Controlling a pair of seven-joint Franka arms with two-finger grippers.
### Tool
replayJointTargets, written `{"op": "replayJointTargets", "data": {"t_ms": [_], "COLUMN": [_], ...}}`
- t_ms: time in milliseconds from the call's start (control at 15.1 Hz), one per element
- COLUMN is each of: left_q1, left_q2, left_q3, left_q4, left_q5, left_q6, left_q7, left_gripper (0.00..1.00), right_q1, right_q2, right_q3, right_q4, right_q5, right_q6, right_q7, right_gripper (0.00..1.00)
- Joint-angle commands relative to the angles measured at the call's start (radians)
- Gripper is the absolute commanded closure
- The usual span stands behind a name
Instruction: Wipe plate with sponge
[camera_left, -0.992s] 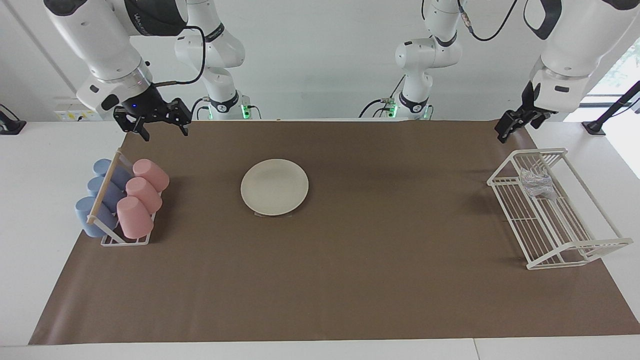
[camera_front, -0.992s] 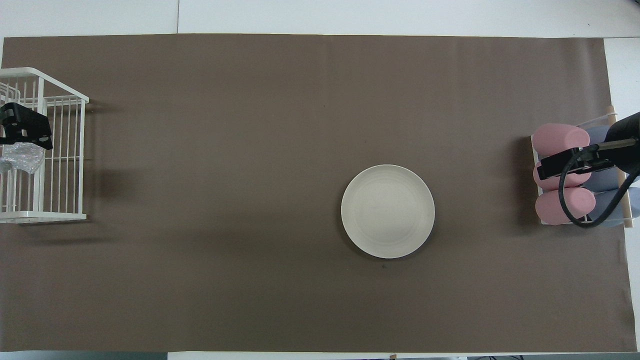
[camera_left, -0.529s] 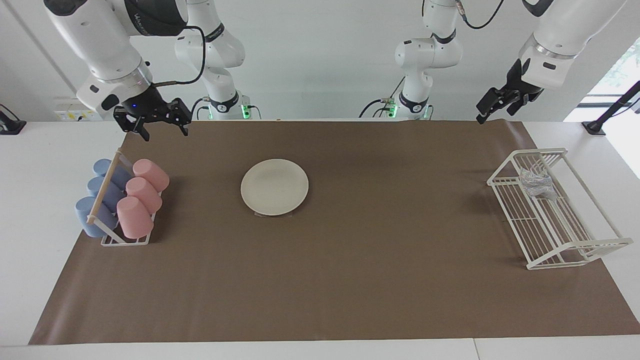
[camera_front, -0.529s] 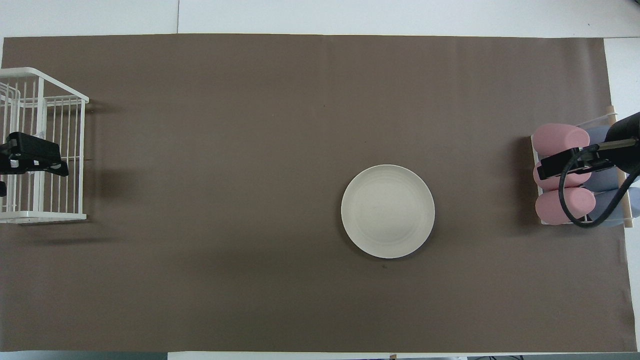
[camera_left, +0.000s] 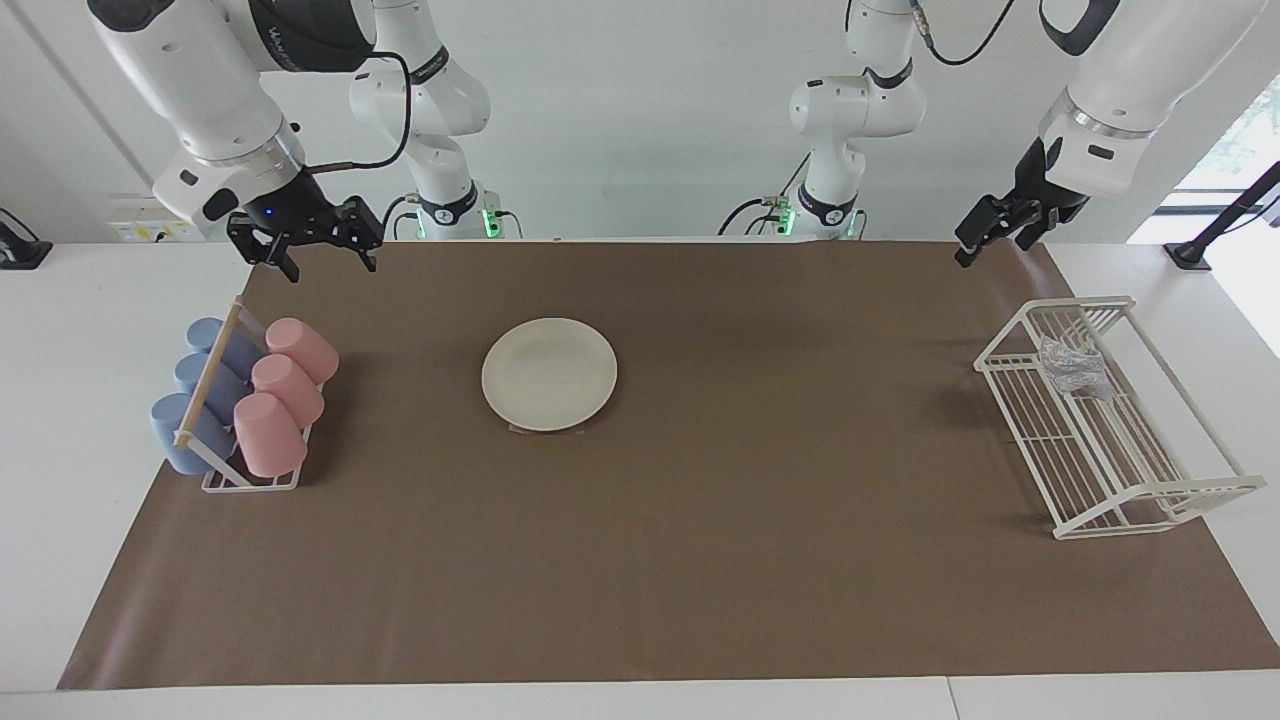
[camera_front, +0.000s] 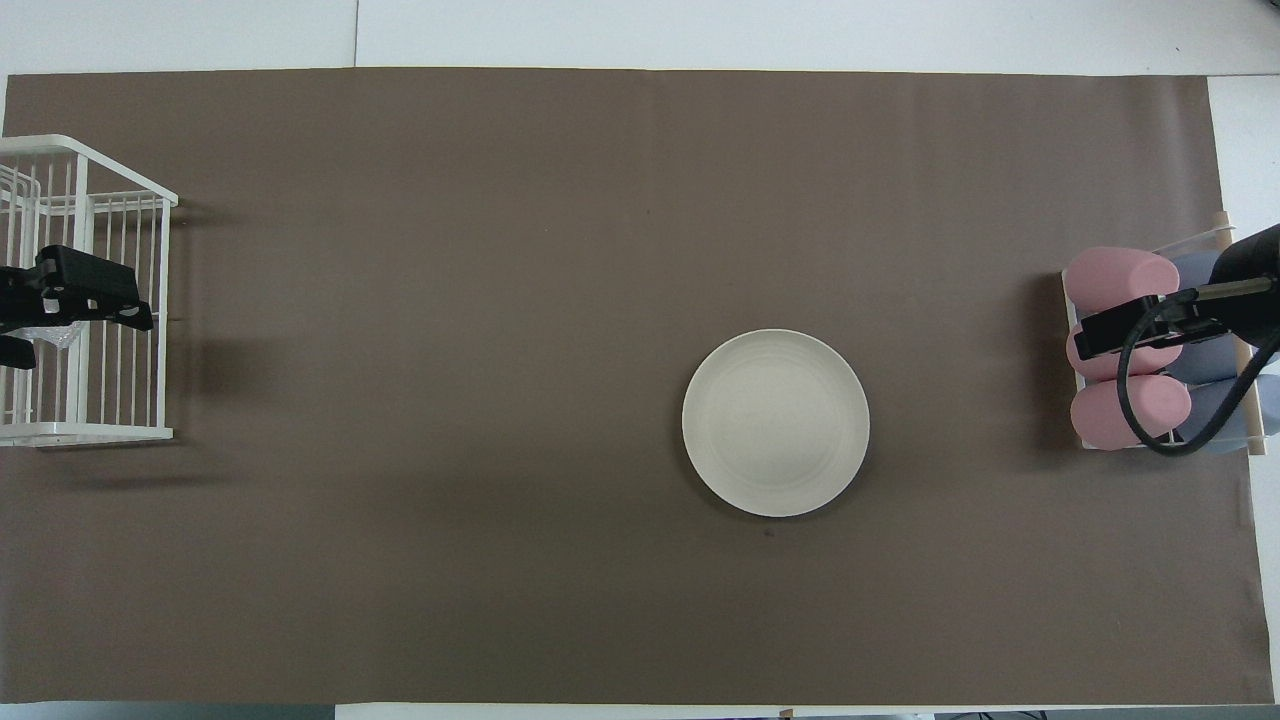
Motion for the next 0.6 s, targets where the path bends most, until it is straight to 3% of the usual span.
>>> {"op": "replayJointTargets", "data": {"t_ms": [0,529], "left_q1": [-0.034,-0.032], "left_q2": [0.002,0.005], "left_q3": [0.021,0.019], "left_q4": [0.007,0.010], "left_q5": [0.000,0.030], "left_q6": [-0.022,-0.005], "left_q7": [0.011,0.152], "left_gripper": [0.00,0.00], "right_q1": [-0.009,-0.009], "right_q2": [-0.016,-0.016], "right_q3": [0.007,0.007], "right_q4": [-0.013,-0.013], "right_q5": [-0.013,-0.013], "right_q6": [-0.010,-0.010], "right_q7": [0.015,0.015], "right_gripper": [0.00,0.00]}}
